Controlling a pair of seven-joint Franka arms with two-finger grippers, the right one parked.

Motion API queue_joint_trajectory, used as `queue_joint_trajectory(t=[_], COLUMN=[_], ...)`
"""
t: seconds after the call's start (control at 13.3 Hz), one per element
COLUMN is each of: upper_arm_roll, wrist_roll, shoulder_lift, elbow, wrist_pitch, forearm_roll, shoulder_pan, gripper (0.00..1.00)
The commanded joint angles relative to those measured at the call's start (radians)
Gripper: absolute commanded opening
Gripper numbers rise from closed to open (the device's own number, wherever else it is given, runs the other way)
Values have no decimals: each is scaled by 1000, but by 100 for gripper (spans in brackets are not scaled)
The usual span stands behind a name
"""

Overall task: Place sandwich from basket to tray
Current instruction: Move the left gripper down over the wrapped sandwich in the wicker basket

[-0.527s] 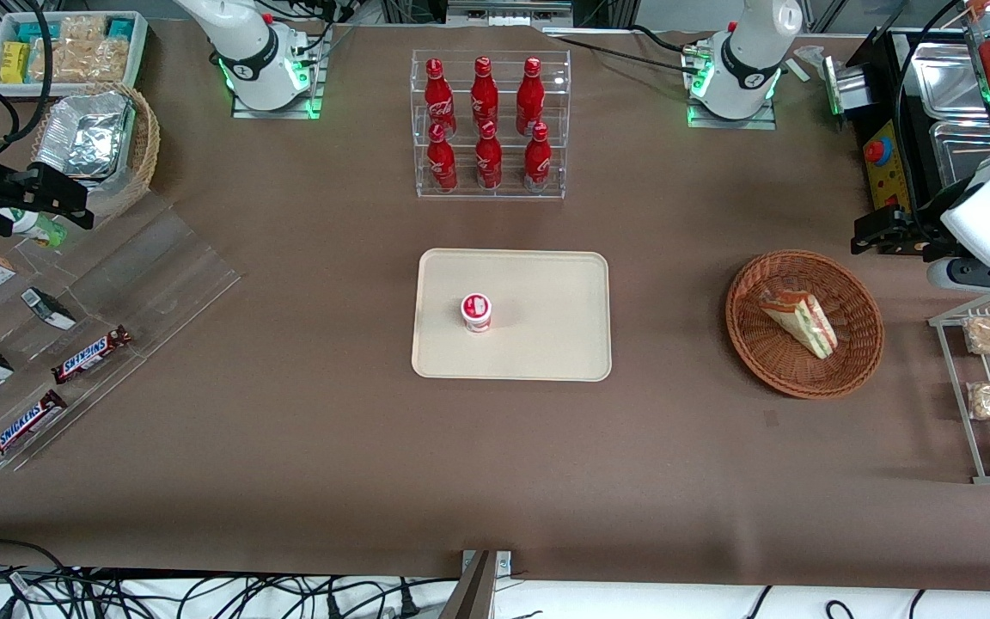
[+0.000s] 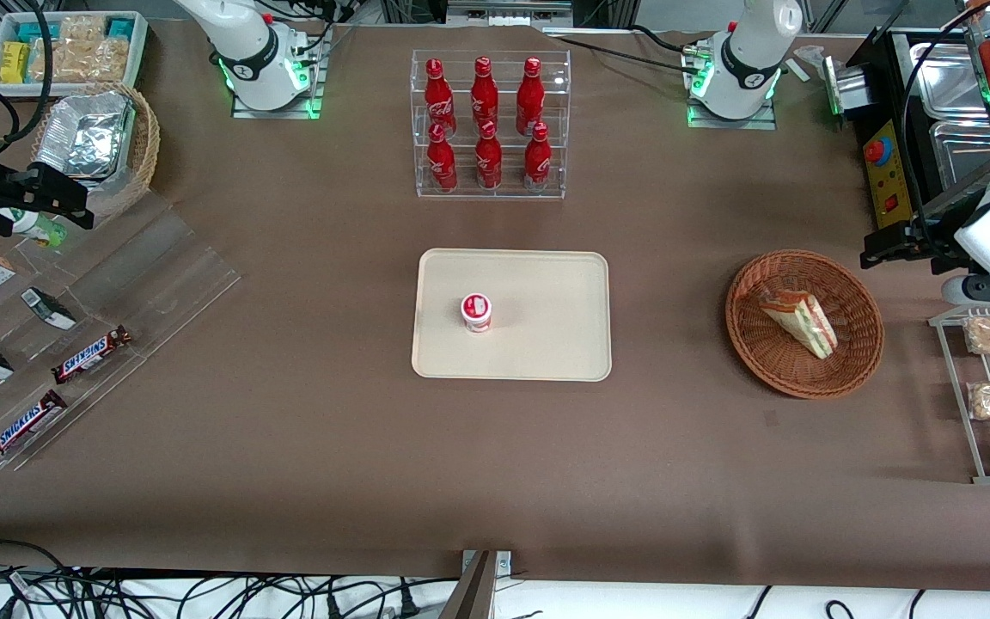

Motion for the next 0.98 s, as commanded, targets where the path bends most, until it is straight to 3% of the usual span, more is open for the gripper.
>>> queue_joint_trajectory(t=[0.0, 0.23, 0.9], upper_arm_roll=[2, 2, 2], wrist_roll=[-31, -135, -383], shoulder_lift=[60, 65, 15], elbow=[3, -107, -439], wrist_pitch=[38, 162, 505], forearm_roll=[-3, 30, 32], shoulder_pan=[24, 31, 47], gripper=[100, 100, 100])
